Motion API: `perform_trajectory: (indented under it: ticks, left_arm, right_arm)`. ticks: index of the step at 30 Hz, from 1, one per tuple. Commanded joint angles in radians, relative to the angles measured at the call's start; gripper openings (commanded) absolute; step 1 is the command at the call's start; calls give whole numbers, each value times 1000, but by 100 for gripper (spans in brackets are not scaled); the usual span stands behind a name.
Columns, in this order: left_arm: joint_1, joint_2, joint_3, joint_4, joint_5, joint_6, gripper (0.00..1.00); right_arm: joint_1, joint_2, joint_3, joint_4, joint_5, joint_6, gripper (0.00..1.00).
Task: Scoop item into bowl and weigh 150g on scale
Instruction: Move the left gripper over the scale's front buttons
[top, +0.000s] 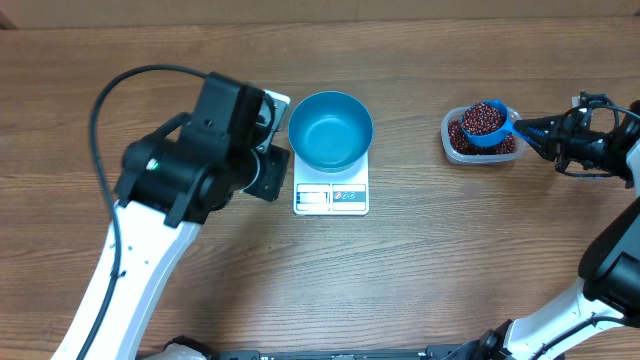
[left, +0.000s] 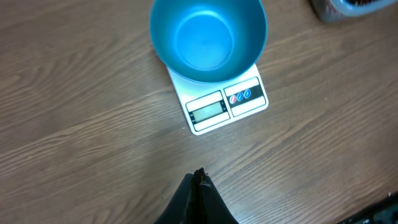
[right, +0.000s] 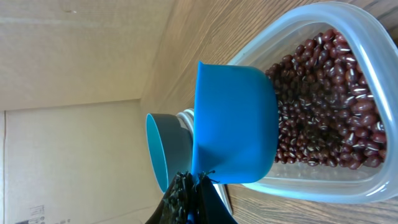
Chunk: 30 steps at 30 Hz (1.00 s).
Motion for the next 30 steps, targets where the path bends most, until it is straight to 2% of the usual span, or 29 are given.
perform_trajectory:
  ticks: [1, 14, 30]
  left_arm:
    - [-26, 46, 15, 29, 65, 121, 4]
    - [-134, 149, 15, 85, 110, 255, 4]
    - [-140, 158, 15, 82, 110, 262, 4]
  right_arm:
    - [-5, -3, -6, 6, -67, -12, 4]
    - [-5, -3, -6, 5, -67, -12, 4]
    - [-21, -3, -6, -16, -56, -39, 4]
